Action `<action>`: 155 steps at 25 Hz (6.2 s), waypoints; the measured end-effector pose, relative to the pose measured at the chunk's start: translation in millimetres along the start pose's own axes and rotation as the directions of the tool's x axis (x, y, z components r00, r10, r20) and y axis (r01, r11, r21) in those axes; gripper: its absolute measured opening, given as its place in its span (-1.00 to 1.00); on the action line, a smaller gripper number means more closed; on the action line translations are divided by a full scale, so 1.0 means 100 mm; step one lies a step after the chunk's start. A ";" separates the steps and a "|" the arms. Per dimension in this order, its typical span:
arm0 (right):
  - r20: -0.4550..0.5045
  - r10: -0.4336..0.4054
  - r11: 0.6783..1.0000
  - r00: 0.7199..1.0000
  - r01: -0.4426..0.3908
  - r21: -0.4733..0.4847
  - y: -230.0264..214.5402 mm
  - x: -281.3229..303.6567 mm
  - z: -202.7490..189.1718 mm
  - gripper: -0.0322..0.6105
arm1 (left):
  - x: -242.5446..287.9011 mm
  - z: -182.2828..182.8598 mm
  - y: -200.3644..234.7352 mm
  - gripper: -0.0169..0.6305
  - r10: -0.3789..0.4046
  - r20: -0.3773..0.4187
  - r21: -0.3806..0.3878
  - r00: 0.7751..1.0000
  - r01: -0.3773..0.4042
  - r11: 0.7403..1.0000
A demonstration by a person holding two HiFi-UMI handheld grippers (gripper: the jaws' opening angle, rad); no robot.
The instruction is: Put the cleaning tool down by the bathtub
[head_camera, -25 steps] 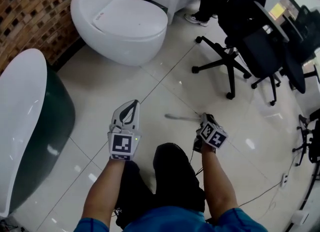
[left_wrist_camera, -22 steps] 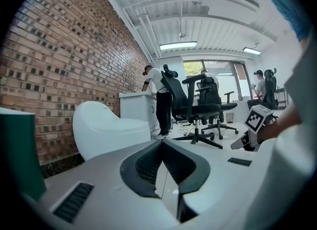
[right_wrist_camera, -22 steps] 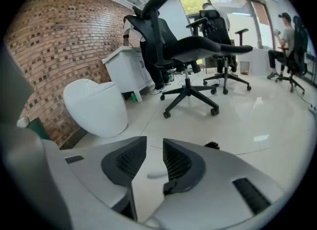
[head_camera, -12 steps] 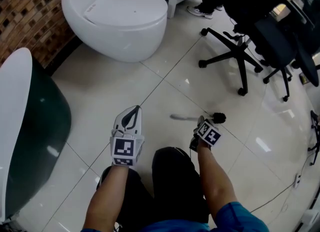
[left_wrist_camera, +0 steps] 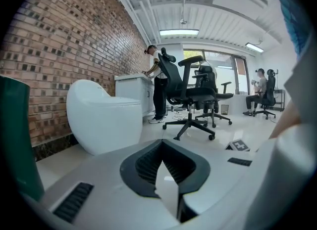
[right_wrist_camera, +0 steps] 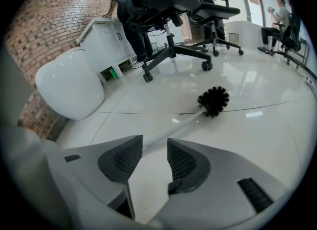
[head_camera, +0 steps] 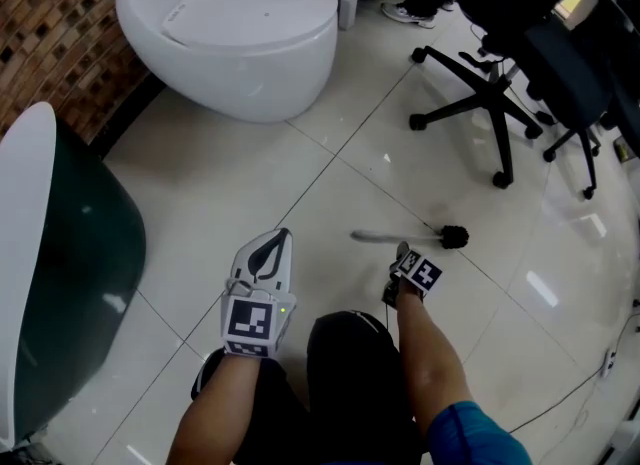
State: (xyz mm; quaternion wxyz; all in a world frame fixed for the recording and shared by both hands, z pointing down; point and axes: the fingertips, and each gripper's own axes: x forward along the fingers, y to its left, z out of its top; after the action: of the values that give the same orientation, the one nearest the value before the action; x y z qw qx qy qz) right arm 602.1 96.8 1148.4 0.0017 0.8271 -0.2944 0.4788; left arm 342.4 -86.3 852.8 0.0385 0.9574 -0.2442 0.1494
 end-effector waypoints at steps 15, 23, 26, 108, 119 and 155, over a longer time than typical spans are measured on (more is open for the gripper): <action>-0.046 -0.001 1.000 0.999 0.001 0.006 0.04 0.58 -0.08 -0.31 | -0.13 -0.14 0.13 -0.95 -0.001 -0.046 -0.001 0.999 0.001 1.000; -0.046 -0.075 0.993 0.996 0.079 0.090 -0.15 0.82 -0.01 -0.31 | -0.41 -0.30 0.45 -0.95 0.085 -0.119 0.091 0.989 -0.074 0.993; -0.041 -0.112 0.987 0.993 0.116 0.109 -0.20 0.86 -0.01 -0.31 | -0.51 -0.32 0.52 -0.95 0.106 -0.135 0.097 0.985 -0.094 0.991; -0.035 0.467 0.765 0.883 -0.424 -0.484 1.74 -0.69 0.48 -0.66 | 0.15 -0.27 0.16 -0.96 -0.062 -0.062 -0.145 0.996 0.053 0.988; 0.101 0.566 0.648 0.818 -0.367 -0.667 2.33 -1.49 1.01 -0.66 | 0.05 -0.04 0.28 -0.96 0.001 0.013 -0.137 1.000 0.001 0.991; 0.099 0.761 0.484 0.641 -0.459 -0.745 5.12 -7.60 2.15 -0.66 | -4.91 4.60 1.12 -0.95 0.429 0.062 -0.172 0.901 -0.414 0.894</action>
State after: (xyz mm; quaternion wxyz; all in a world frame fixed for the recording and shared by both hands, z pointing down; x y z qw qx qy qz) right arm 242.3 -18.3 286.6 0.0550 0.6843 -0.7173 0.1193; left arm 1.3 -28.4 265.2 0.0671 0.8818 -0.4586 0.0878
